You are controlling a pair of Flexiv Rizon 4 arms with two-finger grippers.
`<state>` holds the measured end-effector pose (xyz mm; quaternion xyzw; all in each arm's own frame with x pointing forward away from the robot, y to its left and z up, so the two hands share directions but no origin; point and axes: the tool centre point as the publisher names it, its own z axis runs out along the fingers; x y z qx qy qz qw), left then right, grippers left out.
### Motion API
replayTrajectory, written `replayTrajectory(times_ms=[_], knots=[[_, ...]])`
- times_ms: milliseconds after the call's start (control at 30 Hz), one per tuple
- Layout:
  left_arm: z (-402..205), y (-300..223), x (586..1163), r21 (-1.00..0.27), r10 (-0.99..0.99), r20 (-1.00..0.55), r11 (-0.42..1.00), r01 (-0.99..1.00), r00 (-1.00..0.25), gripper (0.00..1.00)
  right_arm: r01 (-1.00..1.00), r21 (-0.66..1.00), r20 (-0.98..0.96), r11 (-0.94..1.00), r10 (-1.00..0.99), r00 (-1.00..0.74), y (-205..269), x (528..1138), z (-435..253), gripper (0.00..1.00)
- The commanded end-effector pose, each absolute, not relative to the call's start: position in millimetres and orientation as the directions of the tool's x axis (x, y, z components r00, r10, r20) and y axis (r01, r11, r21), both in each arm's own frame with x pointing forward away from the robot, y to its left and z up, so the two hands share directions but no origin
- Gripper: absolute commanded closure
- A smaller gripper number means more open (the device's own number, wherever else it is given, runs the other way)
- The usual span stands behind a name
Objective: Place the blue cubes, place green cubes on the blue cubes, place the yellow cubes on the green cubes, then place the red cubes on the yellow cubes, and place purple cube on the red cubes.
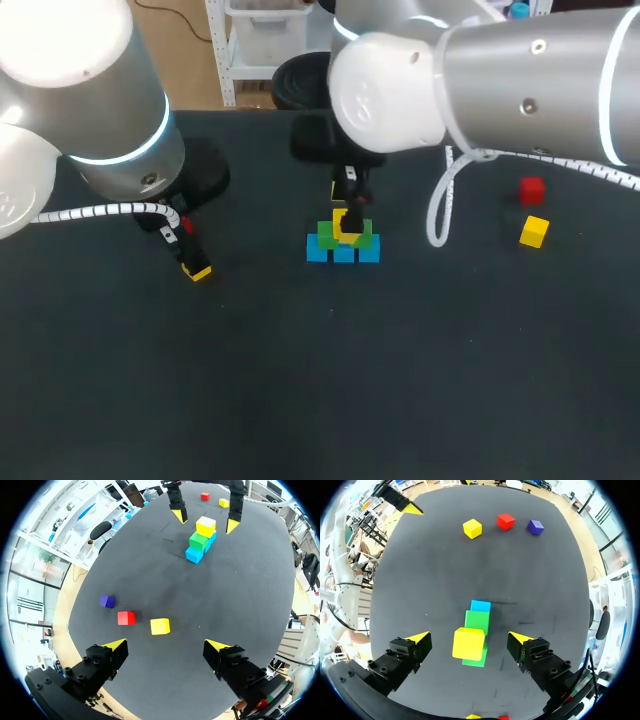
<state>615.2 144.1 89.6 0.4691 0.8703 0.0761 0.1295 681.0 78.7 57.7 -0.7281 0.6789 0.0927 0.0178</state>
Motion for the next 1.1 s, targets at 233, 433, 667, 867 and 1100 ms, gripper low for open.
replayTrajectory(times_ms=[233,433,667,867,1100], knots=[[89.9,144.9,616.6,0.250,0.837,-0.154,0.546,0.799,-0.524,0.00,-0.992,0.100,-0.152,-0.075,-0.987,0.059,77.1,682.1,57.1,0.29],[89.9,144.9,616.6,0.250,0.837,-0.154,0.546,0.799,-0.524,0.00,-0.992,0.103,-0.153,-0.077,-0.986,0.060,76.6,682.1,55.8,0.33],[89.9,144.9,616.6,0.250,0.837,-0.154,0.546,0.799,-0.524,0.00,-0.992,0.104,-0.152,-0.078,-0.986,0.062,76.3,682.3,55.4,0.35],[89.9,144.9,616.6,0.250,0.837,-0.154,0.546,0.799,-0.524,0.00,-0.991,0.104,-0.151,-0.081,-0.986,0.065,76.4,682.4,55.2,0.45],[89.9,144.9,616.6,0.250,0.837,-0.154,0.546,0.799,-0.524,0.00,-0.991,0.103,-0.153,-0.082,-0.986,0.066,76.3,682.7,55.1,0.52]])
